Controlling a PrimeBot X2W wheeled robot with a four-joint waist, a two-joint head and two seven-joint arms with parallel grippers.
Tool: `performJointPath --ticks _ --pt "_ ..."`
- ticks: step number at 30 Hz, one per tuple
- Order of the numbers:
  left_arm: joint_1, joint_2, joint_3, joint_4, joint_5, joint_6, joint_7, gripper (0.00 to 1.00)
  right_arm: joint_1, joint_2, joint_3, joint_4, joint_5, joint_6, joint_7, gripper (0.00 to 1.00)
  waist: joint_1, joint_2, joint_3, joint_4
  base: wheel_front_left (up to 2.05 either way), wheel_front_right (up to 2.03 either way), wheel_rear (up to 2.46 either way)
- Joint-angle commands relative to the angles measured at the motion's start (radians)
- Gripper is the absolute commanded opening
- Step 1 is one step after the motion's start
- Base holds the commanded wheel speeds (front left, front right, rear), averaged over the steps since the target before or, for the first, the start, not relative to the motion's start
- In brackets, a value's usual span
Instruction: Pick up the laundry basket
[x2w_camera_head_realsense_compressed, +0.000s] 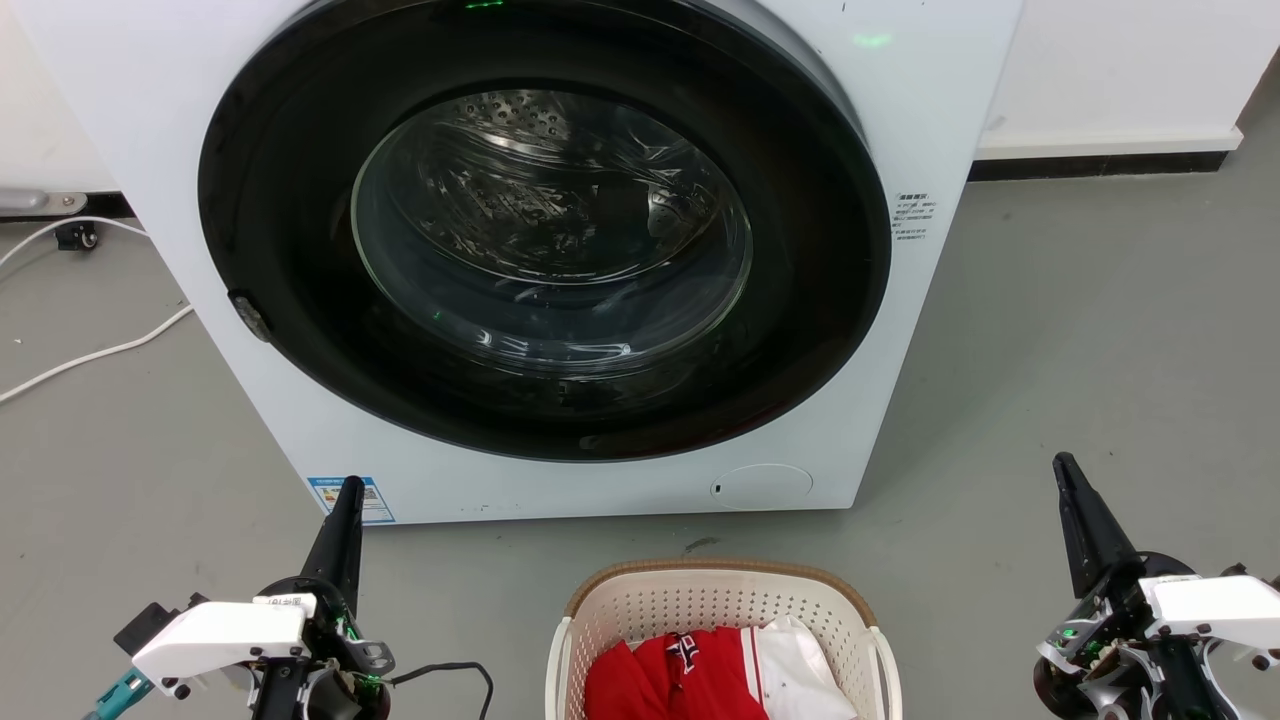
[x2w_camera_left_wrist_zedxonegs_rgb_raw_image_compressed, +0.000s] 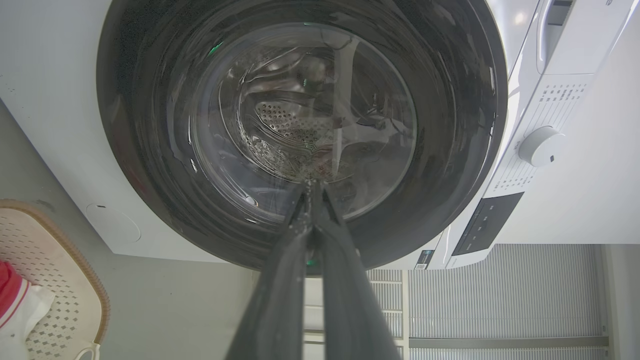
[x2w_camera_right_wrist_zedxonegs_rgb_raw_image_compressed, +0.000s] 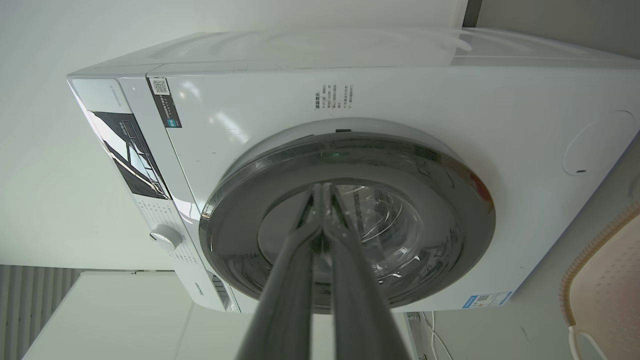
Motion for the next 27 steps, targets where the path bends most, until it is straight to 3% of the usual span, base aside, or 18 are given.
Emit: performJointPath --ticks 1,25,26,27 --pt "-0.008 -0.001 0.002 -0.004 -0.001 -0.002 0.002 0.0 -0.01 -0.004 -0.001 -0.003 0.004 0.0 0.001 0.0 0.0 0.0 0.0 0.0 0.0 0.0 0.0" --pt "-0.008 -0.001 0.002 -0.004 -0.001 -0.002 0.002 0.0 -0.01 -0.004 0.0 -0.003 0.004 0.0 0.001 0.0 0.0 0.0 0.0 0.0 0.0 0.0 0.0" --pt "0.001 0.0 0.0 0.003 0.0 0.0 -0.001 1.0 0.001 0.0 0.0 0.003 0.0 0.0 0.0 1.0 0.0 0.0 0.0 0.0 0.0 0.0 0.0" --pt "0.005 -0.001 -0.001 0.008 0.0 0.0 -0.001 1.0 0.006 0.001 0.001 0.009 -0.001 0.0 -0.001 1.0 0.0 0.0 0.0 0.0 0.0 0.0 0.0"
